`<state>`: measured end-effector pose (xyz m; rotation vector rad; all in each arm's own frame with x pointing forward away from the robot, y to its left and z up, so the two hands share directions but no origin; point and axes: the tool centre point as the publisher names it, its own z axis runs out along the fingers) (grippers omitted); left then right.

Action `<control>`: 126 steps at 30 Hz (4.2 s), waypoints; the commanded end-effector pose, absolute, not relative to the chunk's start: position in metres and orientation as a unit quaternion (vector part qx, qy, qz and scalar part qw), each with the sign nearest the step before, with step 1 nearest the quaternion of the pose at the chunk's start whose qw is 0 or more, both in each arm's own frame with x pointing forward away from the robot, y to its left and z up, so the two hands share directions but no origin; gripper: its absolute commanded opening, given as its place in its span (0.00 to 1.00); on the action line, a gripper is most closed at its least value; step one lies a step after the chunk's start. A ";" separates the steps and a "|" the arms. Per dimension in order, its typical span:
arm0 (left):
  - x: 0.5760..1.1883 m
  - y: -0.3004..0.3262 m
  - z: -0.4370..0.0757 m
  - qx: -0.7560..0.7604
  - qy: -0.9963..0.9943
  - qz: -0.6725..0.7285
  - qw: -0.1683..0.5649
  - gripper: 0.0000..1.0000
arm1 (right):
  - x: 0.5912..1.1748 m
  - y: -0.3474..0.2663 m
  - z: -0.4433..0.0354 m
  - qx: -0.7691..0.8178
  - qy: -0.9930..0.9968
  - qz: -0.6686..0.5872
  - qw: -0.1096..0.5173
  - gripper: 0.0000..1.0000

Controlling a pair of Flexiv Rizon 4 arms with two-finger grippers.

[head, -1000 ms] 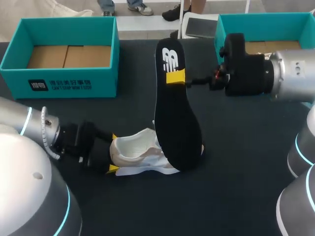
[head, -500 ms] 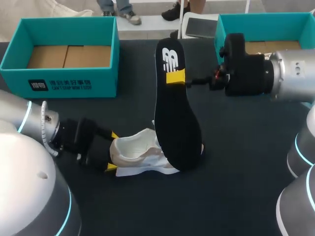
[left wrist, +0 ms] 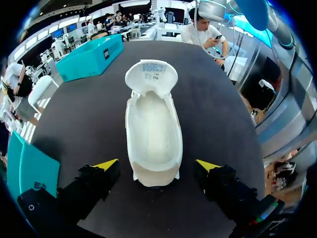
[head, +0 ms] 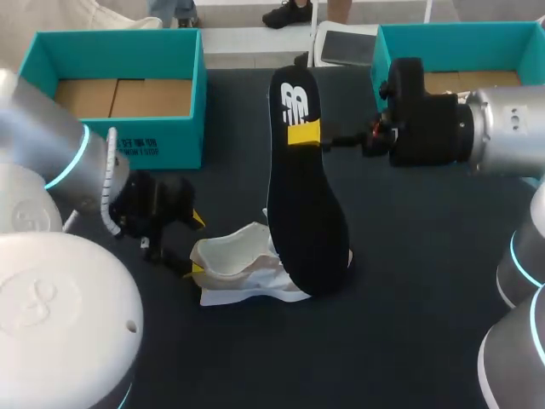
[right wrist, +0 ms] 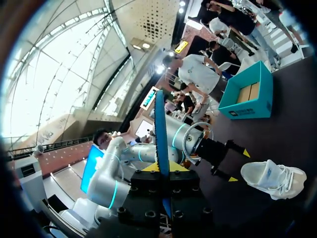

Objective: Take the shoe out of the shoebox, open the shoe tongue, remove and reinsert the insole, then place the shoe into the shoebox

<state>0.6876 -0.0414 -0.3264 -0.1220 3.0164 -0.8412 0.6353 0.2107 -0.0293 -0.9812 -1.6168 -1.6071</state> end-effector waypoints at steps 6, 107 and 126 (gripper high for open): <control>0.687 -0.044 -0.327 -0.054 0.987 -0.148 0.001 1.00 | 0.635 0.214 -0.029 -0.376 -0.617 -0.611 0.323 0.00; 0.759 -0.149 -0.358 0.237 0.947 -0.029 -0.216 0.00 | 0.635 0.214 -0.029 -0.376 -0.617 -0.611 0.323 0.00; 0.759 -0.134 -0.341 0.624 0.709 0.031 -0.328 0.00 | 0.635 0.214 -0.029 -0.376 -0.617 -0.611 0.323 0.00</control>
